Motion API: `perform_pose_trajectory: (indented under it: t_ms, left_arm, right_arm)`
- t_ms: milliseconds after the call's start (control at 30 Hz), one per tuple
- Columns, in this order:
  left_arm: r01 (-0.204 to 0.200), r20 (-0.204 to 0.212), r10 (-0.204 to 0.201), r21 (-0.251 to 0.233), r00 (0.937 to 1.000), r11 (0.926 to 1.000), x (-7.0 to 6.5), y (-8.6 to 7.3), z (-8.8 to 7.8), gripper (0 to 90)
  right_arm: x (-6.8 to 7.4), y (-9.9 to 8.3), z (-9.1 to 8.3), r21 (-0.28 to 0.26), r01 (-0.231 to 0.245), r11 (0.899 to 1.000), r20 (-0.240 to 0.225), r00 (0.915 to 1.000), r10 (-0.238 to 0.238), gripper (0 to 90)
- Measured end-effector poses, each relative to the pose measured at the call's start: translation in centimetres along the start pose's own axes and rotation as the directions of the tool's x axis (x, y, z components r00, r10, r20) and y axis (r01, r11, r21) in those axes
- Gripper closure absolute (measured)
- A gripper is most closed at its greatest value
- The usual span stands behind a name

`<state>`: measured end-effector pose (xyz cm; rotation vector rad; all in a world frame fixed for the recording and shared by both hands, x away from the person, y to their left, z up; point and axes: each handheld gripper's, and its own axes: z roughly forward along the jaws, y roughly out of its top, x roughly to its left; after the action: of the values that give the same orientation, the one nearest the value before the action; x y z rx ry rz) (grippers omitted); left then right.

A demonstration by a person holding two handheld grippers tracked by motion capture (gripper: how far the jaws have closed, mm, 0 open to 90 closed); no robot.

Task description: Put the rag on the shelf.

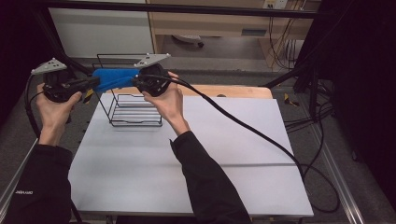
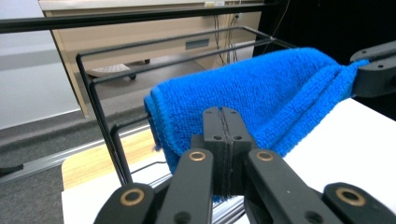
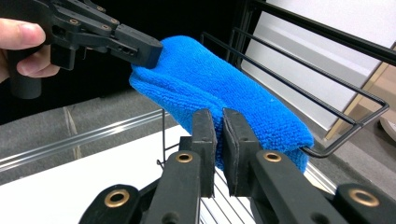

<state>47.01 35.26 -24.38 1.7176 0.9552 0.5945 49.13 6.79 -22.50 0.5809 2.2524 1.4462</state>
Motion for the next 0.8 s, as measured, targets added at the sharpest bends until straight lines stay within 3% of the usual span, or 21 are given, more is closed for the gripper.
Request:
perform_pose_trajectory:
  t_ms: [233,433,533,667,800]
  left_arm:
    - [-0.003,-0.008,0.003,0.021,1.0,0.9998,0.0,-0.7,0.6,90.0]
    - [-0.011,-0.02,0.012,0.031,0.9997,0.9994,0.1,-1.0,1.2,90.0]
    - [-0.017,-0.027,0.018,0.032,0.9995,0.9993,0.1,-1.1,1.3,90.0]
    - [-0.016,-0.028,0.017,0.025,0.9995,0.9996,0.1,-1.4,1.4,90.0]
    - [-0.016,-0.025,0.016,0.02,0.9995,0.9997,0.1,-1.6,1.4,90.0]
  right_arm:
    - [0.1,0.0,0.1,-0.016,-0.006,1.0,-0.017,0.9998,0.006,77.2]
    - [-0.2,0.7,-0.3,-0.095,-0.078,0.992,-0.064,0.9953,0.073,69.6]
    - [-0.3,0.4,0.1,-0.067,-0.083,0.994,-0.062,0.9949,0.079,71.6]
    - [0.1,-0.4,1.0,-0.008,-0.082,0.997,-0.083,0.9933,0.081,83.8]
    - [0.1,-1.4,1.8,0.035,-0.1,0.994,-0.091,0.9905,0.103,89.6]
